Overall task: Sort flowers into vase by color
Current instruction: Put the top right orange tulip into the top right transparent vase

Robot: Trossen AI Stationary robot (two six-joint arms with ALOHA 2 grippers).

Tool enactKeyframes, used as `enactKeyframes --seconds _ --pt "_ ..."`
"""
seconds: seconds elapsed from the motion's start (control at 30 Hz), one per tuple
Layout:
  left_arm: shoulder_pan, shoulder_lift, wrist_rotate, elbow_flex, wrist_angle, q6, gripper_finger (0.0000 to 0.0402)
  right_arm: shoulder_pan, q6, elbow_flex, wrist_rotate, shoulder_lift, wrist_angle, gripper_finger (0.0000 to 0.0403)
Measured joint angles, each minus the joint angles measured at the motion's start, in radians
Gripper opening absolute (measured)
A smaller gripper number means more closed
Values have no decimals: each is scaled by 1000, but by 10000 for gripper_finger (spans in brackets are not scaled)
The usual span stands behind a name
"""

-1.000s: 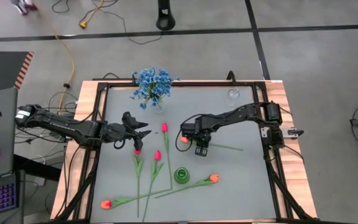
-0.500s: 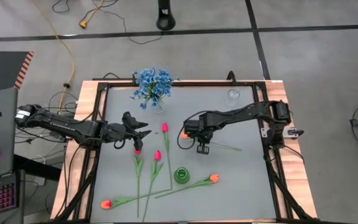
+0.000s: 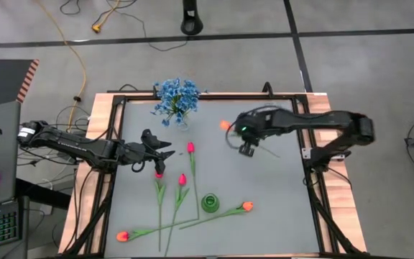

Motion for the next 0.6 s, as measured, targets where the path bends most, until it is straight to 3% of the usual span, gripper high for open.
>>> enactKeyframes --seconds 0.13,0.37,0.6 --pt "0 0 0 0 0 0 167 -55 -1 -50 74 -154 68 34" --pt "0 0 -2 0 0 0 167 -137 0 -78 308 -377 131 36" --pt "0 0 -2 0 1 0 167 -205 -108 -77 440 -497 301 35"
